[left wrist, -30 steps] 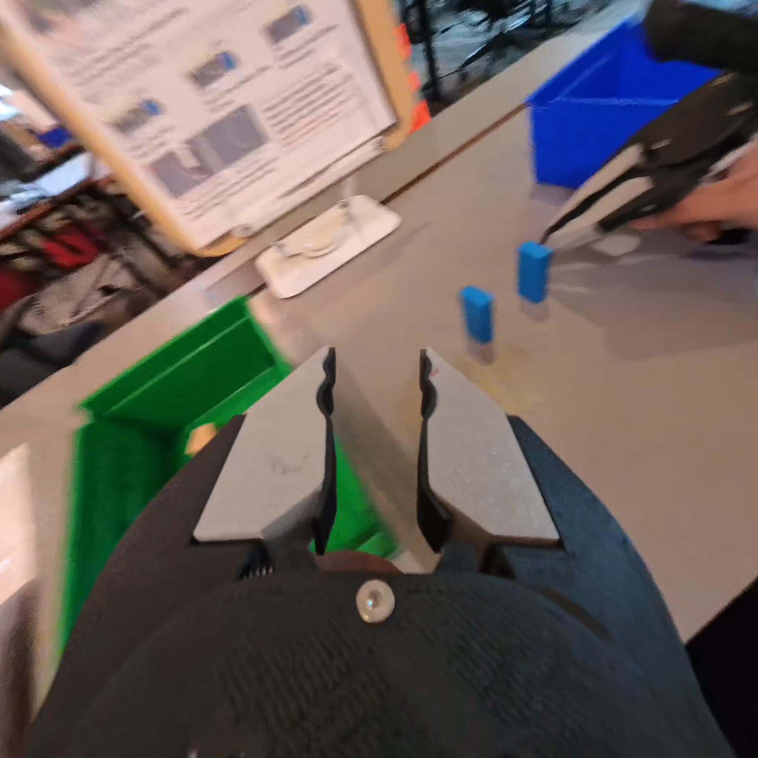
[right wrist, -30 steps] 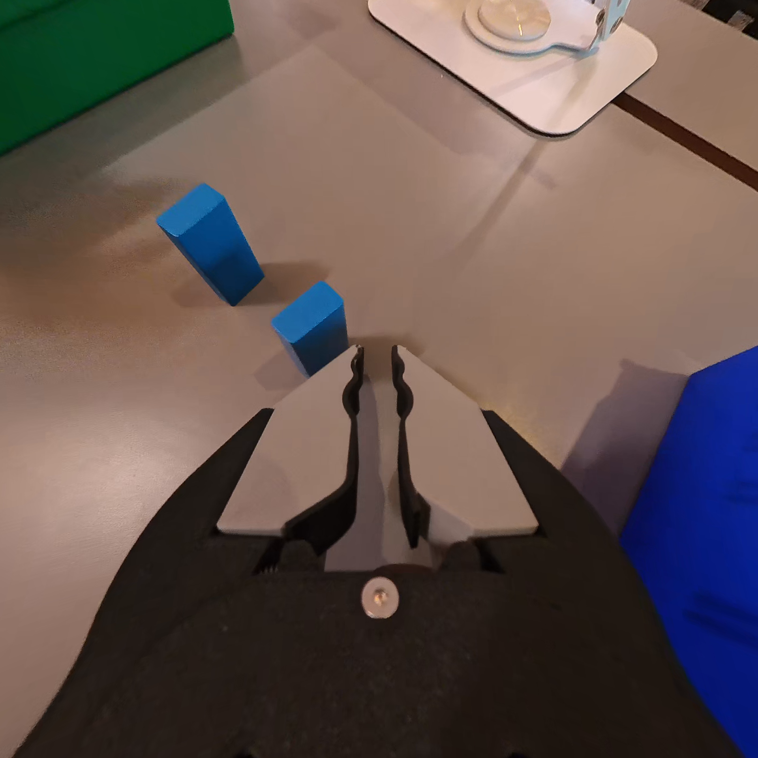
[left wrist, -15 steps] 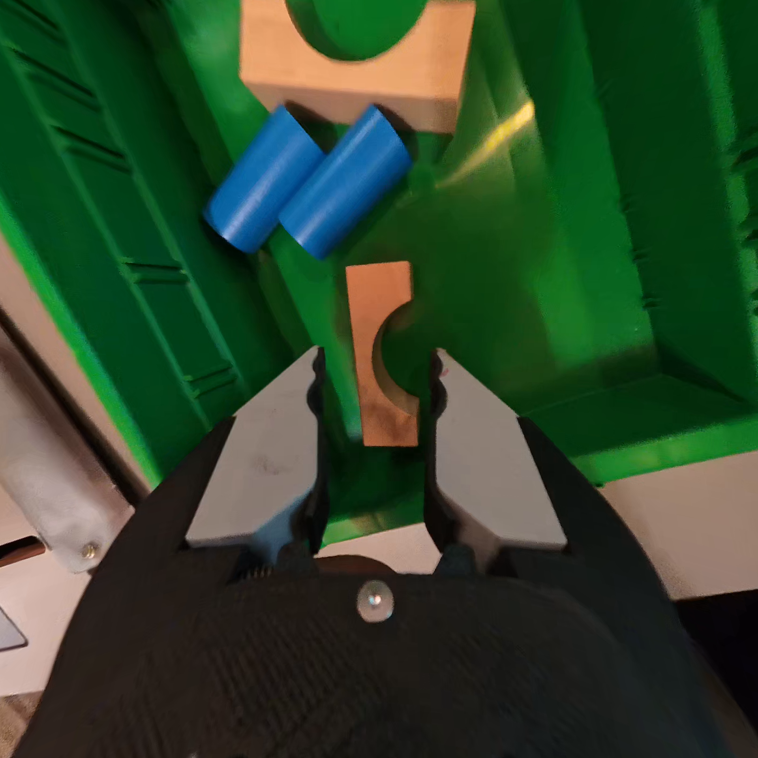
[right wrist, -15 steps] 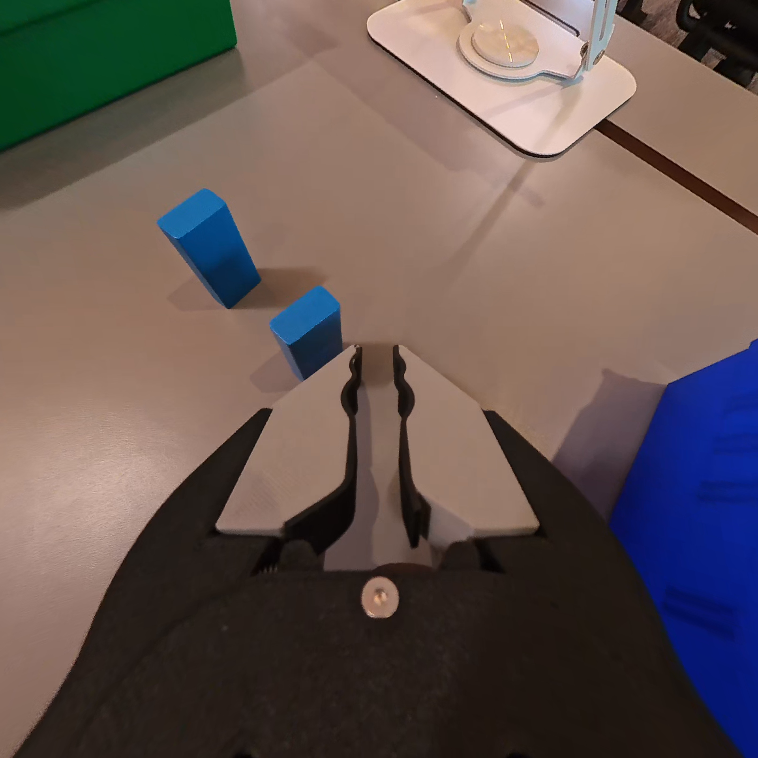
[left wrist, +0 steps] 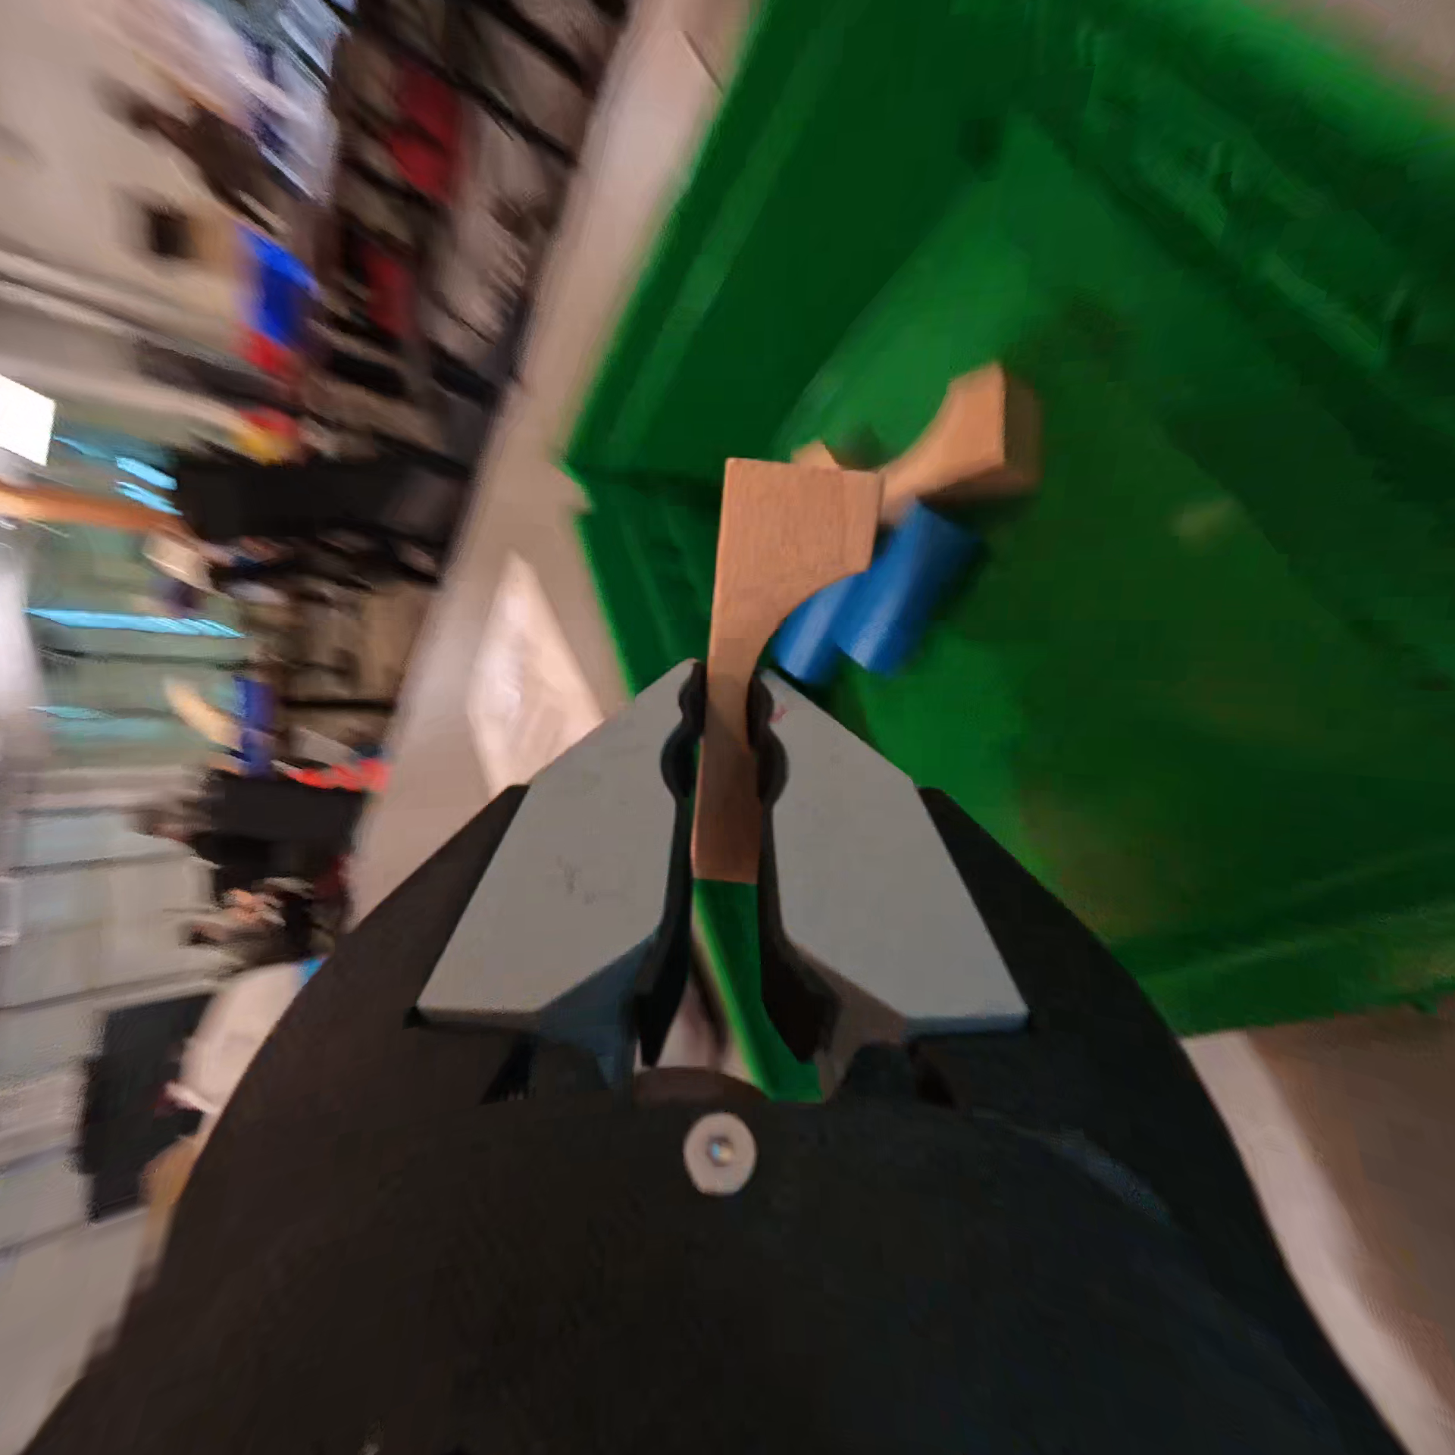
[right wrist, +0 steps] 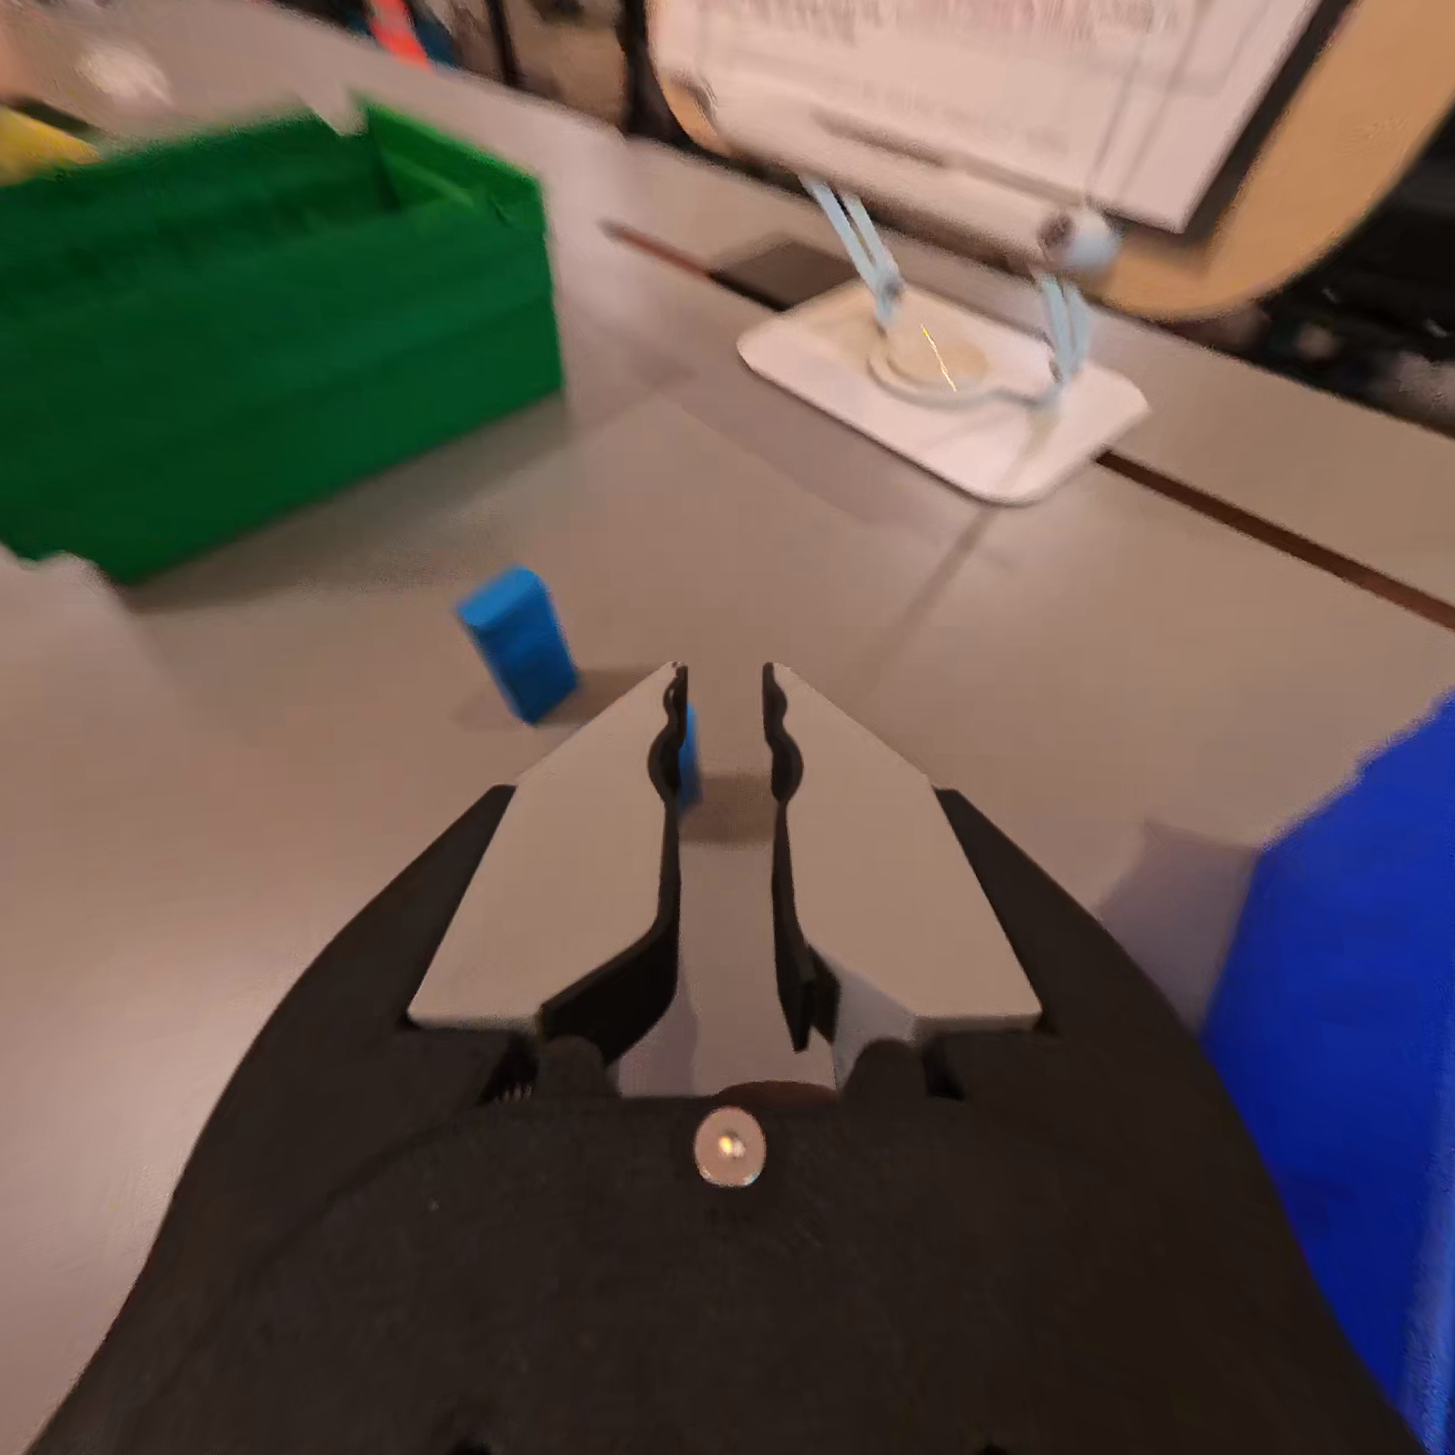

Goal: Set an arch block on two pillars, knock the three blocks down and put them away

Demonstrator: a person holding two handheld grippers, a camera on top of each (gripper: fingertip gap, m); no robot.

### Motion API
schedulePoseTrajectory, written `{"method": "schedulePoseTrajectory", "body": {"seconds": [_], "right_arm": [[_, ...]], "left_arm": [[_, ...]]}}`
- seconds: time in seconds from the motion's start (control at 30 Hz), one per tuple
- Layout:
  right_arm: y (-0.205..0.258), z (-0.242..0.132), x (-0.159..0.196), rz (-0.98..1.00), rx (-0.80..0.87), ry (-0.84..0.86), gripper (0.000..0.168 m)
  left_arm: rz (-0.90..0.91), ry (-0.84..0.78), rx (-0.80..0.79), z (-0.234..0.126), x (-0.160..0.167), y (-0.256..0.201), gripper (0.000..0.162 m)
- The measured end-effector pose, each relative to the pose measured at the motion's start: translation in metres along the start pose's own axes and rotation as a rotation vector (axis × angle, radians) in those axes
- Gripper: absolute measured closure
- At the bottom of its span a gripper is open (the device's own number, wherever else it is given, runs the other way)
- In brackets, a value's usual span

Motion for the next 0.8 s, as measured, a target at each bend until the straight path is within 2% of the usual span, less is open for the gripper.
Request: {"method": "schedulePoseTrajectory", "body": {"seconds": [0.1,0.2,0.3,0.4,0.53,0.57,0.63,0.67,0.8], "right_arm": [[0.029,-0.023,-0.030,0.076,-0.242,-0.190,0.142],[0.054,-0.045,-0.049,0.107,-0.444,-0.320,0.134],[0.065,-0.056,-0.054,0.129,-0.550,-0.368,0.118],[0.073,-0.058,-0.053,0.154,-0.635,-0.363,0.110],[0.077,-0.041,-0.037,0.085,-0.581,-0.274,0.107],[0.079,-0.038,-0.034,0.056,-0.560,-0.258,0.111],[0.082,-0.035,-0.030,-0.014,-0.530,-0.244,0.132],[0.083,-0.034,-0.028,-0.045,-0.510,-0.239,0.137],[0.083,-0.033,-0.026,-0.113,-0.457,-0.229,0.138]], "left_arm": [[0.105,-0.206,-0.107,-0.044,-0.059,-0.011,0.154],[0.221,-0.364,-0.112,-0.071,-0.118,-0.055,0.154],[0.336,-0.470,-0.146,-0.079,-0.166,-0.107,0.154],[0.423,-0.568,-0.215,-0.075,-0.200,-0.151,0.154],[0.444,-0.700,-0.246,-0.070,-0.225,-0.188,0.155],[0.441,-0.728,-0.247,-0.071,-0.229,-0.192,0.154],[0.447,-0.749,-0.242,-0.069,-0.233,-0.198,0.155],[0.449,-0.746,-0.246,-0.066,-0.234,-0.200,0.155],[0.415,-0.802,-0.245,-0.061,-0.233,-0.202,0.154]]}}
Point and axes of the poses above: each gripper's, where its closed fingertips meet, z out along the fingers, x out of its underside, y = z × x across the jaws, the point moved 3 cm from there along -z, back along the fingers, and after that the axes turned 11 degrees about x, right-handed, at the moved point
